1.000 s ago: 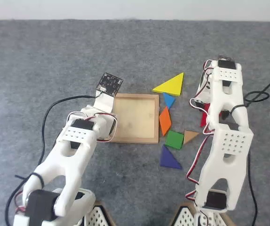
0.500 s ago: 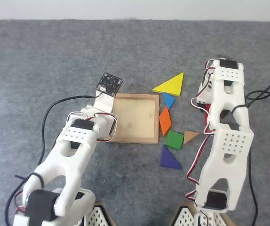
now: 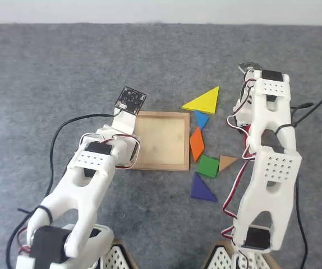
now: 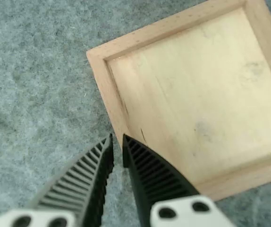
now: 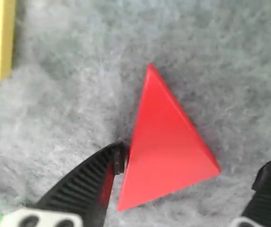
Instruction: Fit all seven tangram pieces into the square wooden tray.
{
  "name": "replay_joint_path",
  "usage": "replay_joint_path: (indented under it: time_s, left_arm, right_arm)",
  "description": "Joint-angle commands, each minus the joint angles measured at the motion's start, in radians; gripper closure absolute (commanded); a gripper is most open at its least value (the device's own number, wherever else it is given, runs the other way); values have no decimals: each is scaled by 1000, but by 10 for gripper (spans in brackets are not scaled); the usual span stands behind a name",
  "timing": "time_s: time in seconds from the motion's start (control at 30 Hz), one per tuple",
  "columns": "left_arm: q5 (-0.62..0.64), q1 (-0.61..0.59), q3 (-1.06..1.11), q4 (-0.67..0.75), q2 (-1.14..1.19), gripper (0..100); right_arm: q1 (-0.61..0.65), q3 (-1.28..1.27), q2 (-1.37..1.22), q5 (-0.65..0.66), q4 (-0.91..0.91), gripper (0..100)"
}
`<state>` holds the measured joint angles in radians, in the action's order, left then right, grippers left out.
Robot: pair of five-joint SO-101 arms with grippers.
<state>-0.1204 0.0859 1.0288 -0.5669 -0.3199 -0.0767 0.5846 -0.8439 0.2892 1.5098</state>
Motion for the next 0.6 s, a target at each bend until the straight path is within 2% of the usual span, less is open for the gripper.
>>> replay_joint_path:
  time_s: [0.0,0.1,0.27,0.57]
  left_arm:
    - [-15,-2,-5,18,-48,962]
    - [-15,-2,-5,18,-48,962]
    - [-15,-2,-5,18,-48,962]
    - [-15,-3,-5,18,-48,962]
  right_arm:
    - [-7,29,2,15,4,575]
    - [-7,26,2,12,13,586]
    - [-10,28,2,14,13,679]
    - [-15,29,1,14,13,666]
